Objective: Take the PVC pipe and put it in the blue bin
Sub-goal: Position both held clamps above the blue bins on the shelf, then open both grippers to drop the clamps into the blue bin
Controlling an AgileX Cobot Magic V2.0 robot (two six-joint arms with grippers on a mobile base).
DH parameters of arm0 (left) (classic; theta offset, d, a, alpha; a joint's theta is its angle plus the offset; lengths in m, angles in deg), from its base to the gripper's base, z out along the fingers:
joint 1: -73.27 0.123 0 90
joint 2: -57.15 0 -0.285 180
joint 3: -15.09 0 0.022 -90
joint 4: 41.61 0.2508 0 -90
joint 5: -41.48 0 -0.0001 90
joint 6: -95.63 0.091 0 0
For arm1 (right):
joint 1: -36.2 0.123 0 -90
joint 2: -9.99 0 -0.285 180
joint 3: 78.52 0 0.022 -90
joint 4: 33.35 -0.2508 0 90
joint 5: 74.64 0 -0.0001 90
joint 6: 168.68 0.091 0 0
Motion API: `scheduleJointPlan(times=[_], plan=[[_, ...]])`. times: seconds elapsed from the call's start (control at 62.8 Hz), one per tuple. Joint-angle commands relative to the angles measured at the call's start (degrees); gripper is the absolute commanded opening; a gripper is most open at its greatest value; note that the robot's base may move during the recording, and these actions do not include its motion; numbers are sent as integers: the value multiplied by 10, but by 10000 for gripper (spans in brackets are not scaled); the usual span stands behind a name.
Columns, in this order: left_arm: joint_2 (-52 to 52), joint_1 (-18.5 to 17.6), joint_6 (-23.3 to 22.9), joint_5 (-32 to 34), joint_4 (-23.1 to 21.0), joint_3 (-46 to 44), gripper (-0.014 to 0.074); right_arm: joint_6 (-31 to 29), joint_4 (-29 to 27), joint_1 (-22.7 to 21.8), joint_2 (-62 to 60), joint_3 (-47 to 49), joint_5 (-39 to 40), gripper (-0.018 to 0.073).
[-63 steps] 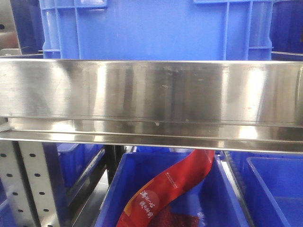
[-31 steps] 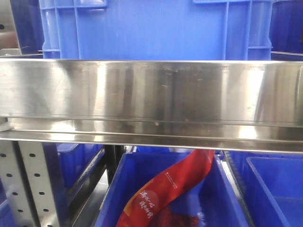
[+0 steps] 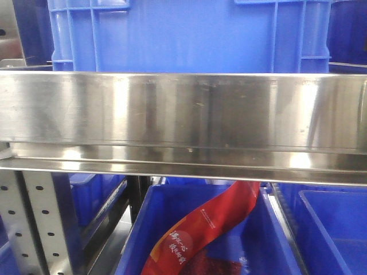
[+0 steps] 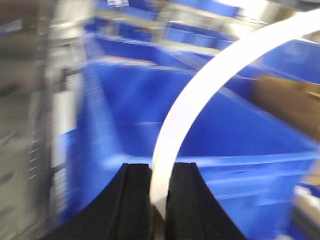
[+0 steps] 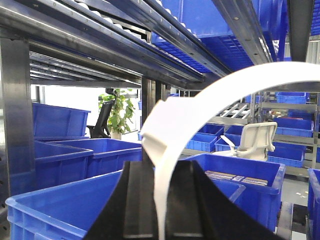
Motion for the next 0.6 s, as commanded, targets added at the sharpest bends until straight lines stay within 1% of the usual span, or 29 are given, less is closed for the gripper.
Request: scheduleJointPlan(times=[0.0, 0.096, 0.159, 0.255, 0.334, 0.398, 0.478, 0.589], plan=[[-35, -49, 10, 40, 14, -35, -111, -2, 6, -1, 9, 1, 3, -168], [-87, -81, 10, 61, 53, -75, -111, -2, -11, -1, 18, 1, -16, -168], [-127, -90, 10, 64, 78, -111, -111, -2, -24, -1, 22, 1, -29, -168], [-190, -92, 10, 63, 124, -172, -111, -2, -31, -1, 26, 1, -56, -168], [-240, -86, 10, 63, 159, -217, -111, -2, -49, -1, 26, 1, -83, -168], [-278, -79, 10, 61, 160, -251, -111, -2, -63, -1, 26, 1, -98, -168], [-319, -69, 9, 50, 149, -283, -111, -2, -82, -1, 26, 1, -120, -168], [-372, -53, 9, 49, 111, -316, -111, -2, -85, -1, 26, 1, -157, -168]])
